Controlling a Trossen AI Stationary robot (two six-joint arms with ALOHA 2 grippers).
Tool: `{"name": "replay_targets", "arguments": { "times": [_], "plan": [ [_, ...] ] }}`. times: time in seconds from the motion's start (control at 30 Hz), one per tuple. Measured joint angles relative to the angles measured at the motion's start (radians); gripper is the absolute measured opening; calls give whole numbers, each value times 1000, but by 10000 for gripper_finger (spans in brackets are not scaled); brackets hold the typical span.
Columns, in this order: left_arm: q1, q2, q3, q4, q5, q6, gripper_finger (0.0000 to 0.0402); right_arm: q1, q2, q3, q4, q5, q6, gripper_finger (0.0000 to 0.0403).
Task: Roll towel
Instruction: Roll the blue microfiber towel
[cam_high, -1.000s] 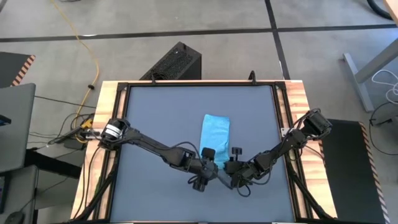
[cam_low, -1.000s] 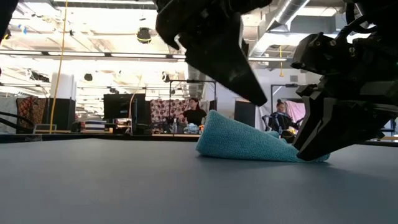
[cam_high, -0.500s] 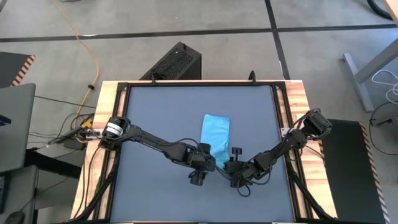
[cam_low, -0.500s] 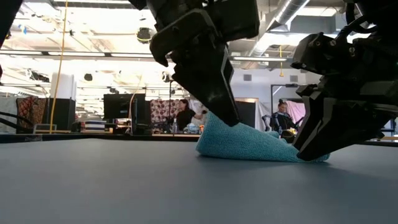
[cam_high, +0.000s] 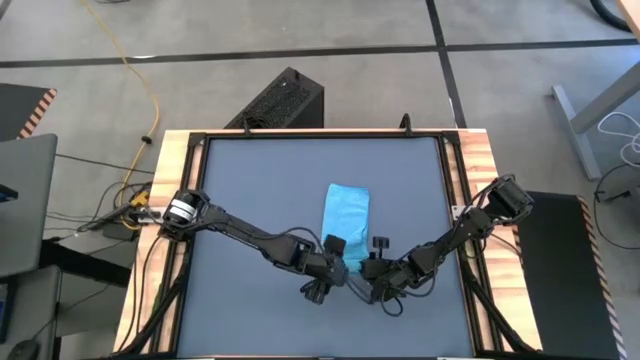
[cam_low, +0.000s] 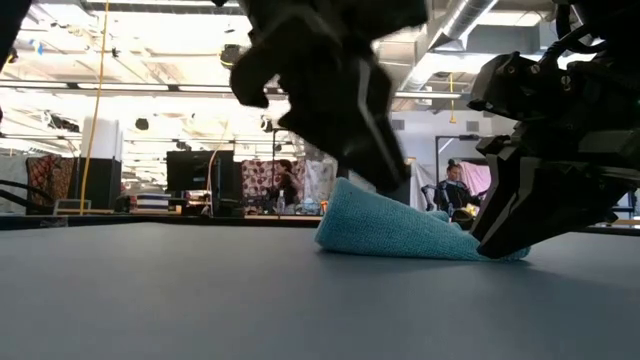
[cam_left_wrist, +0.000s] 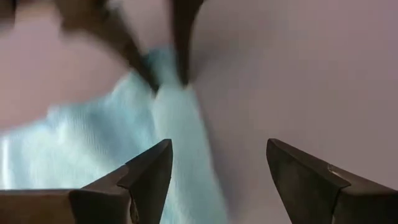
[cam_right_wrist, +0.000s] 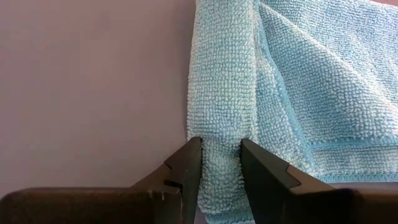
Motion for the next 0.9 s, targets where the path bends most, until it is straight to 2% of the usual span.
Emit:
{"name": "replay_targets", "arguments": {
  "times": [0.1, 0.4, 0.57, 0.6, 0.73, 0.8, 0.9],
  "plan": [
    [-10, 0, 0, 15, 40, 36, 249, 0, 0, 0, 0, 0, 0, 139],
    [22, 4, 0, -120, 20, -80, 249, 0, 0, 0, 10, 0, 0, 139],
    [24, 22, -1, -144, 56, -92, 249, -1, 0, 0, 12, 0, 0, 139],
    [19, 28, 1, -128, 36, -88, 249, -3, 0, 0, 11, 0, 0, 139],
    [-10, 32, -1, -129, -158, -96, 249, -5, 0, 1, 11, 0, 0, 139],
    [-15, 32, 0, -95, -153, -96, 249, -5, 0, 0, 12, 0, 0, 139],
    [-29, 32, 0, -50, -77, -46, 249, -6, 0, 1, 10, 0, 0, 139]
  ]
}}
